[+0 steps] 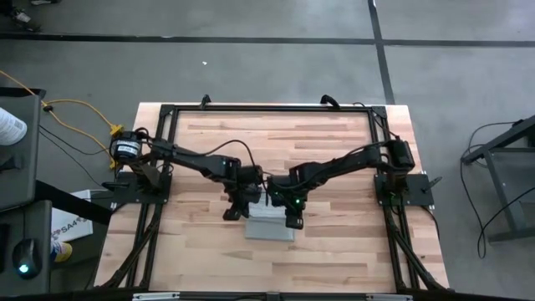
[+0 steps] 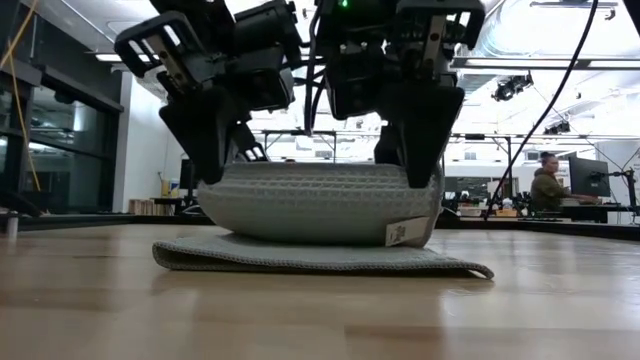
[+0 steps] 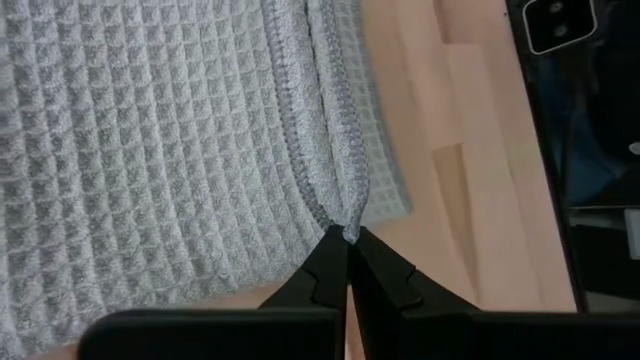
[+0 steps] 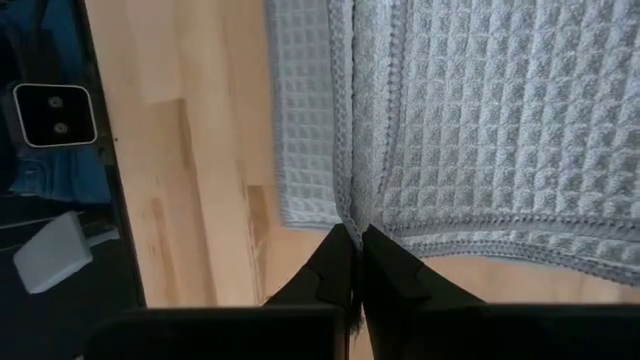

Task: Fold microfiber towels
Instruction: Fold the gray towel

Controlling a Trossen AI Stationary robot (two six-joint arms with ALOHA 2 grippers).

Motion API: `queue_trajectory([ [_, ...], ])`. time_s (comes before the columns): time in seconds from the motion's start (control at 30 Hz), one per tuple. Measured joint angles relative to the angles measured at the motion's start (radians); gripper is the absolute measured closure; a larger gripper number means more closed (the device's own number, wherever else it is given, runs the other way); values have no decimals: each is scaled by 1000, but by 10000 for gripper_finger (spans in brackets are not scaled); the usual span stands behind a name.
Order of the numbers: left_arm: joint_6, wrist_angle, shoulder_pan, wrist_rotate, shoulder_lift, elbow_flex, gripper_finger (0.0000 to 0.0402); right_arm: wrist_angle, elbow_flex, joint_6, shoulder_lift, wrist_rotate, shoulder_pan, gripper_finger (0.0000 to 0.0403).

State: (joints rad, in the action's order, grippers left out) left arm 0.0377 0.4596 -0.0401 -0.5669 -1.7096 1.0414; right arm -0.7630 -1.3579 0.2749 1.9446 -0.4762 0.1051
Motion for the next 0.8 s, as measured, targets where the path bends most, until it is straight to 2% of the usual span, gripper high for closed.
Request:
queue_trajectory([
  [0.8,-96,-54,-87,7,-1,0,401,38,0,98,0,-3,78,399],
])
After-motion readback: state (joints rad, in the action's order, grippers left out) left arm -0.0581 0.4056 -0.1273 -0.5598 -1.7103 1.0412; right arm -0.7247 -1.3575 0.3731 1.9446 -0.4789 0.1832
